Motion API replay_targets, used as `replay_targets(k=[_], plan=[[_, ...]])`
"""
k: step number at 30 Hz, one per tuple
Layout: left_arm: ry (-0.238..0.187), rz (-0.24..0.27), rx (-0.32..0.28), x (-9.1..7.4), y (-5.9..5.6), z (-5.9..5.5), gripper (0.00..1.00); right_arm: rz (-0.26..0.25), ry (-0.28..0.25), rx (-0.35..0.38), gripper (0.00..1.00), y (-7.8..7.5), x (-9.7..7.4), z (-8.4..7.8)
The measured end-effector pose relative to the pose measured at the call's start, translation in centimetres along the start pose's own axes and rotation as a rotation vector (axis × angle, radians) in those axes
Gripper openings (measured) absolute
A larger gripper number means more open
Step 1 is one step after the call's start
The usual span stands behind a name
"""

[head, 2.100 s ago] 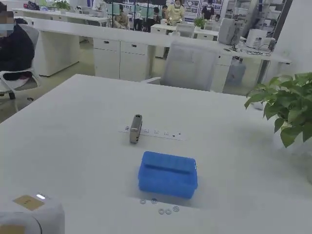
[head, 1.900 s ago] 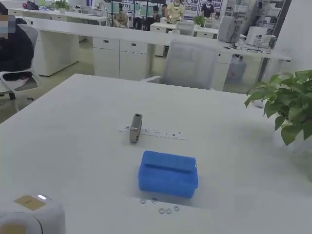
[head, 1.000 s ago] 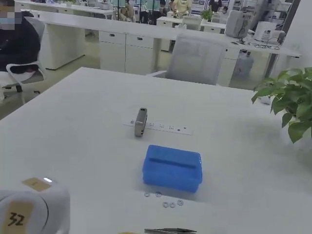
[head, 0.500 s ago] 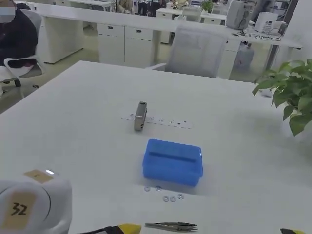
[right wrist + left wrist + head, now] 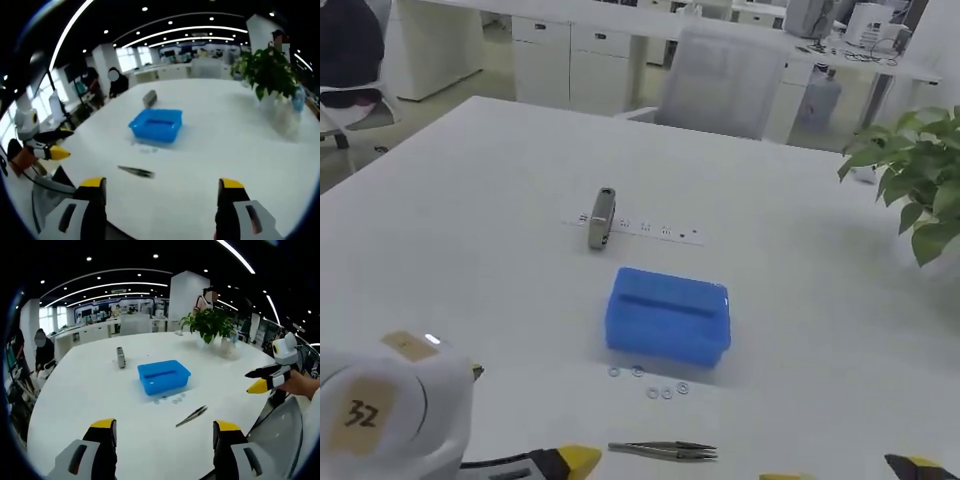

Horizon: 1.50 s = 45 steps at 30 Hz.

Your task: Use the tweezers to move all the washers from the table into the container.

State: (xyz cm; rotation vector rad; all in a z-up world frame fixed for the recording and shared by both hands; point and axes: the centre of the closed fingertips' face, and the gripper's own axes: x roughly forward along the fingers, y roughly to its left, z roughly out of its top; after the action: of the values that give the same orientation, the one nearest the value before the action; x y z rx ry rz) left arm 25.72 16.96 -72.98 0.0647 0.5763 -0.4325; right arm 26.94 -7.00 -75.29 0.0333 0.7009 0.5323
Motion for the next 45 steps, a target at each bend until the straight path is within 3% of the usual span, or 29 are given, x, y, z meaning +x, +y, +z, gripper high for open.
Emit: replay_targets(k=[5,8,13,20,28,34,39,45], plan=[[0.020,-0.047,0.038,1.2,0.0,-0.2,0.63,-0.010,-0.009,-0.011,0.85,-0.1,0.5,0.5],[0.084,-0.104,0.091,2.5,-0.4,-1.1,0.48,-0.005,0.000,-0.009,0.84,0.0,1.0,0.4],[0.134,-0.202,0.196,4.6,-1.4,-1.9,0.25,0.001,0.028,-0.011,0.83,-0.1,1.3,-0.2],[0.197,-0.295,0.293,7.3,-2.0,-3.0,0.20,0.000,0.052,0.000,0.83,-0.6,1.3,-0.7],[0.237,-0.394,0.374,10.0,-3.4,-4.4,0.12,0.008,0.067,0.006,0.83,-0.7,1.5,-1.0],[0.289,-0.432,0.426,11.7,-3.7,-6.1,0.10,0.019,0.086,0.011,0.83,-0.7,1.8,-1.5],[0.304,-0.438,0.484,12.5,-3.6,-6.7,0.07,0.029,0.102,-0.004,0.83,-0.5,2.0,-1.6],[0.327,-0.483,0.542,12.9,-4.0,-7.5,0.03,0.048,0.111,-0.016,0.83,0.2,2.3,-1.6]])
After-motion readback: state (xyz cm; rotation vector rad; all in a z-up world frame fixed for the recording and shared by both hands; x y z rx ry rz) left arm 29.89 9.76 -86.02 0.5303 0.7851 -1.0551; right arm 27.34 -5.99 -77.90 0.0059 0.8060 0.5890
